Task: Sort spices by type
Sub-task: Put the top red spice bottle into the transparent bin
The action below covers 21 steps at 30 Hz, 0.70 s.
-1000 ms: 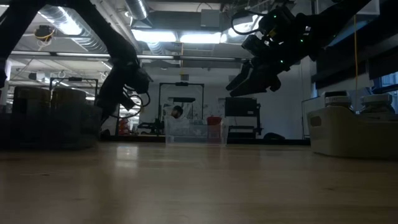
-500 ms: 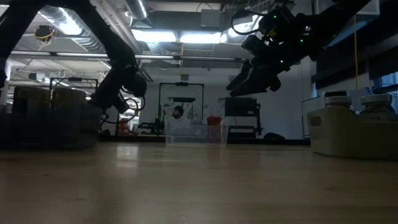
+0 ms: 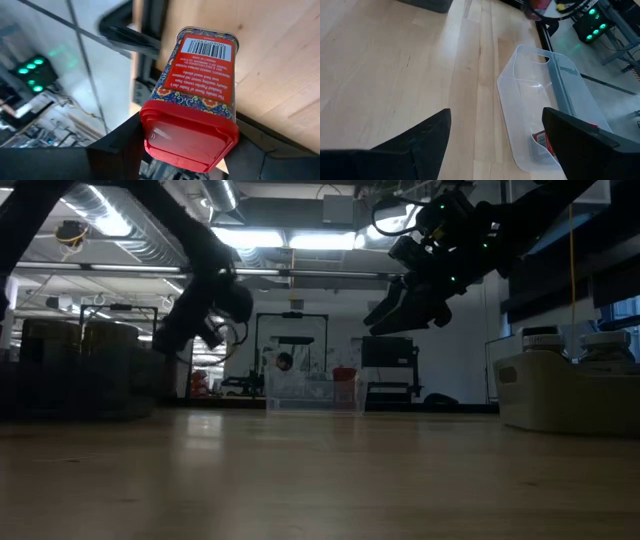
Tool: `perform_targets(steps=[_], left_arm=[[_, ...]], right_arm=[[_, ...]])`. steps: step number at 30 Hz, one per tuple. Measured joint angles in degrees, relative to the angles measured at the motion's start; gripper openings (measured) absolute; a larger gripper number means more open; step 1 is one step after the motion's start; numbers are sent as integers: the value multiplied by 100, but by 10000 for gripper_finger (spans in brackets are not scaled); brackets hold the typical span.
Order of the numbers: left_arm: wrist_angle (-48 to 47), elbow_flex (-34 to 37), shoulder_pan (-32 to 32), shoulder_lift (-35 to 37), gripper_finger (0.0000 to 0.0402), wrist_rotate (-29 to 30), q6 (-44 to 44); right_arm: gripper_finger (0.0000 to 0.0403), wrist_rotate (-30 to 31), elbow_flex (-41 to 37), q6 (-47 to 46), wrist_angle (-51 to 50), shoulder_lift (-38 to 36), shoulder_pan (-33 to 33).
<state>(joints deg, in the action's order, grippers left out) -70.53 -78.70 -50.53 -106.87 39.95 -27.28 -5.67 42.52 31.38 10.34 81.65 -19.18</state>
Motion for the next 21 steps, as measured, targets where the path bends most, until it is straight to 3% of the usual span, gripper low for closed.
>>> perform_targets(steps=[13, 21], left_arm=[[-253, -1434, 1058, 129, 202, 32, 345], [-204, -1967, 1686, 131, 199, 22, 450]], right_arm=[[314, 1, 0, 0, -13, 0, 1], [314, 1, 0, 0, -27, 0, 0]])
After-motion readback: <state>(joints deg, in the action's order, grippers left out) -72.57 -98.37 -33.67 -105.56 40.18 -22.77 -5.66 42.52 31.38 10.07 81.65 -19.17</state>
